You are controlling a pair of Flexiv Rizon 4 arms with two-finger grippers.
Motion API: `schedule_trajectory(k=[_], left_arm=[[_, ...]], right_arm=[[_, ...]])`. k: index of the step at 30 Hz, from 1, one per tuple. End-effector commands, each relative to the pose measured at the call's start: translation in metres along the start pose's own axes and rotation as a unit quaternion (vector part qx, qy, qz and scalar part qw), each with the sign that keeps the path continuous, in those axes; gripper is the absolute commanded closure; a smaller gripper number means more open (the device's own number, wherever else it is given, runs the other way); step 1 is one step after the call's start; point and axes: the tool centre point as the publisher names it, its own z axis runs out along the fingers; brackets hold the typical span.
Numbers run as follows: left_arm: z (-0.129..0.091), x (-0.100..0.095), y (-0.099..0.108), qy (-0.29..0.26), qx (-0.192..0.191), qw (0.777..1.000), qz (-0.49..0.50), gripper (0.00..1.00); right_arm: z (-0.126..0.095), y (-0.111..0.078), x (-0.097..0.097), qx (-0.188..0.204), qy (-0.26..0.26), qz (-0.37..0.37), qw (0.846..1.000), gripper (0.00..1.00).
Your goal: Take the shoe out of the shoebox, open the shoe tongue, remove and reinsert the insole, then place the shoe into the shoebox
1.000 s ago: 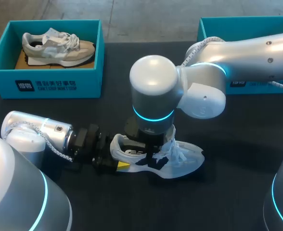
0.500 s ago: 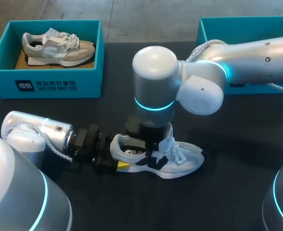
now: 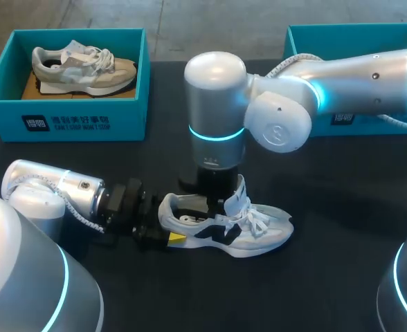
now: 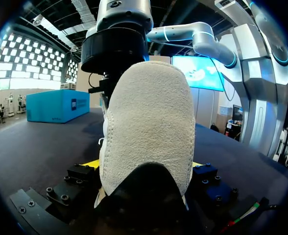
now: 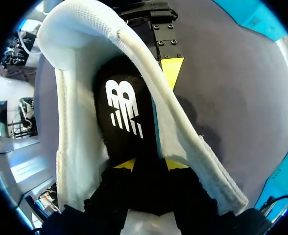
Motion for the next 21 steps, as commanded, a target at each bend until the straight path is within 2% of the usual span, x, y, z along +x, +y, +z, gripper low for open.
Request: schedule_trajectory(k=[1,12,14,16,21], left_arm=[[-0.001,-0.001,0.001,0.000,0.000,1.000,0.000,1.00],[-0.001,-0.001,0.001,0.000,0.000,1.000,0.000,1.00],[-0.001,-0.001,0.001,0.000,0.000,1.000,0.000,1.00],[-0.001,-0.001,0.001,0.000,0.000,1.000,0.000,1.00],[-0.001,-0.001,0.001,0.000,0.000,1.000,0.000,1.00]], right_arm=[[0.032,0.007,0.016,0.007,0.003,0.001,1.000,0.71],[0.034,0.005,0.029,0.007,0.000,0.004,1.000,0.78],[0.036,0.005,0.029,0.005,0.002,0.003,1.000,0.84],[0.037,0.005,0.028,0.000,0.002,0.003,1.000,1.00],[0.027,0.004,0.031,-0.019,-0.018,0.000,1.000,1.00]])
